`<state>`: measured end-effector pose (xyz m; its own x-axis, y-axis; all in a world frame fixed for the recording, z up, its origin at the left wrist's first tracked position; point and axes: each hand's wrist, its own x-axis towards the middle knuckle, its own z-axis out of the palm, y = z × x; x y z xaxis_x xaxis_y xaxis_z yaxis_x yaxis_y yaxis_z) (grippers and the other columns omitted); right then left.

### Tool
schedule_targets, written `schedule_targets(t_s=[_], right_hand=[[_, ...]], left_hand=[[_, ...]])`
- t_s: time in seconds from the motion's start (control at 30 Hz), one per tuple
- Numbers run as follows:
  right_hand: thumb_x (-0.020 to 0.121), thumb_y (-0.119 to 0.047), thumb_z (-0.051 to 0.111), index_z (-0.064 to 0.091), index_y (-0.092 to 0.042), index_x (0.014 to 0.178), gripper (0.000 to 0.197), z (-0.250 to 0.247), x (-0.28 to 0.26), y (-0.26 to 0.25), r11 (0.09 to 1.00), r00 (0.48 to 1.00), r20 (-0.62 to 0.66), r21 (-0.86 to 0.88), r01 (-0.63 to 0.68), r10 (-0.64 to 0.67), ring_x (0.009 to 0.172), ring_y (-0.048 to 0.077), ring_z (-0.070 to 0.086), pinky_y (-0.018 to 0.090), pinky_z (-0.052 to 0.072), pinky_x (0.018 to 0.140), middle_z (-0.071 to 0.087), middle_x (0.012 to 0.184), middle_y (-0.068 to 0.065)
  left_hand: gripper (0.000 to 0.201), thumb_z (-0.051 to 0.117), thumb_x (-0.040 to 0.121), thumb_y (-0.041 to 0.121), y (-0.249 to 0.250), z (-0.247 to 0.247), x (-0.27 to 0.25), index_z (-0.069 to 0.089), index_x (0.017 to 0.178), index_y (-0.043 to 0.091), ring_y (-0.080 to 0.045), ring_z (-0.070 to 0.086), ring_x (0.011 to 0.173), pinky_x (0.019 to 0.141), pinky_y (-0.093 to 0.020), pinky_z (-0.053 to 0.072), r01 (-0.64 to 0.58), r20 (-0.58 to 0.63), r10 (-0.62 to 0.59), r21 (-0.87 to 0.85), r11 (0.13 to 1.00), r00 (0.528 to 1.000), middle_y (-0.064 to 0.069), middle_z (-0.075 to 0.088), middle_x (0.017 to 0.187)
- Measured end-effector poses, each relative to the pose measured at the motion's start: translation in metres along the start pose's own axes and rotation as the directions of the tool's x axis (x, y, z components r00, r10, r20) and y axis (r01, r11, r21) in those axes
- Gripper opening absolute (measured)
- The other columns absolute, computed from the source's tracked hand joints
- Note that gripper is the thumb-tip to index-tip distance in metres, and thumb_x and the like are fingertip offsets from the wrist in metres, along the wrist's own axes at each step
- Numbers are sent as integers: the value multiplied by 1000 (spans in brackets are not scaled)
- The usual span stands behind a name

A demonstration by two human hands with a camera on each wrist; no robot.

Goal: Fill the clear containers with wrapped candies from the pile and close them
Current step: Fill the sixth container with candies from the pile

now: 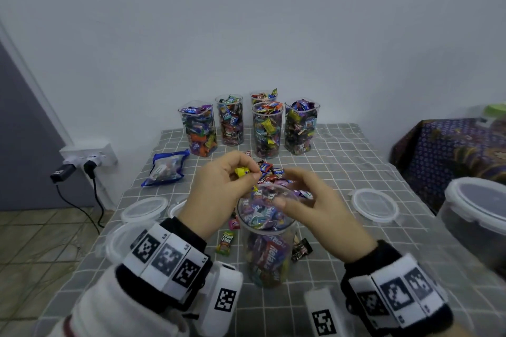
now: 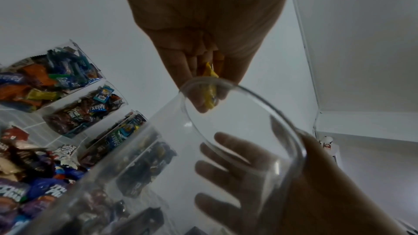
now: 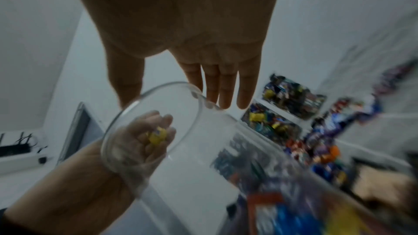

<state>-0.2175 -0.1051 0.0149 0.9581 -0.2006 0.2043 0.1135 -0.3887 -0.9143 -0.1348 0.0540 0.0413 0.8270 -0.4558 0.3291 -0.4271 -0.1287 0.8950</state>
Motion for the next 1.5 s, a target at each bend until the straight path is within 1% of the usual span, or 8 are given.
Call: schedule_targets(t_s=[0.2, 0.37, 0.57, 0.77, 1.0, 1.17, 1.3, 1.5], right_hand=[[53, -43, 77, 37, -37, 127, 84, 18, -14, 20, 958, 986, 164, 281, -55, 8, 109, -15, 51, 8, 44, 85, 57, 117, -26], [55, -46, 83, 47, -34, 126, 80, 22, -15, 25, 955, 996, 85, 298, 0, -26, 124, 6, 50, 33, 42, 101, 57, 128, -11], [56, -33, 79, 46, -26, 125, 76, 22, -17, 23, 933, 996, 79, 359, 13, -45, 112, 0, 58, 11, 44, 87, 63, 117, -18], [60, -32, 79, 45, -24, 128, 77, 23, -17, 21, 939, 997, 48, 340, 42, -62, 116, 6, 56, 20, 45, 94, 62, 122, -11], [53, -34, 79, 45, -31, 121, 76, 22, -19, 18, 936, 996, 81, 352, -5, -25, 107, -6, 58, 9, 45, 83, 62, 111, -27], [66, -20, 84, 41, -46, 117, 72, -1, -11, 17, 993, 955, 282, 38, -109, 94, 106, -11, 54, 8, 44, 83, 61, 112, -25], [65, -34, 82, 31, -37, 138, 89, -23, 9, 27, 939, 879, 434, -340, -44, 198, 127, 3, 40, 28, 35, 106, 44, 138, -12], [82, -39, 68, 12, -21, 150, 89, -39, 57, 60, 717, 889, 240, -686, -128, 389, 138, 22, 29, 34, 29, 111, 23, 154, 5]], left_hand=[[21, 66, 86, 12, -4, 6, -4, 63, 79, 32, -25, 61, 72, 69, -50, 54, -92, 25, 90, 86, 992, 996, -3, 64, 76], [9, 64, 82, 22, -2, 12, -8, 62, 82, 31, -15, 55, 62, 61, -36, 49, -157, 52, 151, 128, 979, 987, 2, 61, 71], [9, 62, 81, 24, -1, 14, -13, 69, 84, 29, -6, 64, 76, 70, -30, 54, -224, 96, 211, 157, 962, 973, 16, 66, 80], [26, 55, 81, 41, -4, 16, -17, 72, 97, 28, -4, 64, 93, 79, -32, 53, -307, 121, 287, 201, 930, 950, 18, 69, 97], [7, 62, 84, 32, -7, 16, -16, 68, 88, 32, -1, 66, 85, 70, -12, 50, -237, -139, 227, -64, 969, 964, 7, 71, 89], [16, 61, 90, 17, -26, 5, 2, 67, 86, 31, -3, 64, 85, 78, -28, 52, -103, -198, 87, -73, 992, 976, 17, 70, 87], [18, 62, 89, 21, -46, -2, 23, 62, 90, 39, -7, 61, 96, 86, -37, 51, 80, -82, -73, 85, 993, 994, 10, 67, 98], [42, 65, 87, 30, -73, 2, 60, 52, 126, 27, -18, 47, 123, 100, -36, 40, 198, 130, -301, 505, 840, 945, 0, 49, 135]])
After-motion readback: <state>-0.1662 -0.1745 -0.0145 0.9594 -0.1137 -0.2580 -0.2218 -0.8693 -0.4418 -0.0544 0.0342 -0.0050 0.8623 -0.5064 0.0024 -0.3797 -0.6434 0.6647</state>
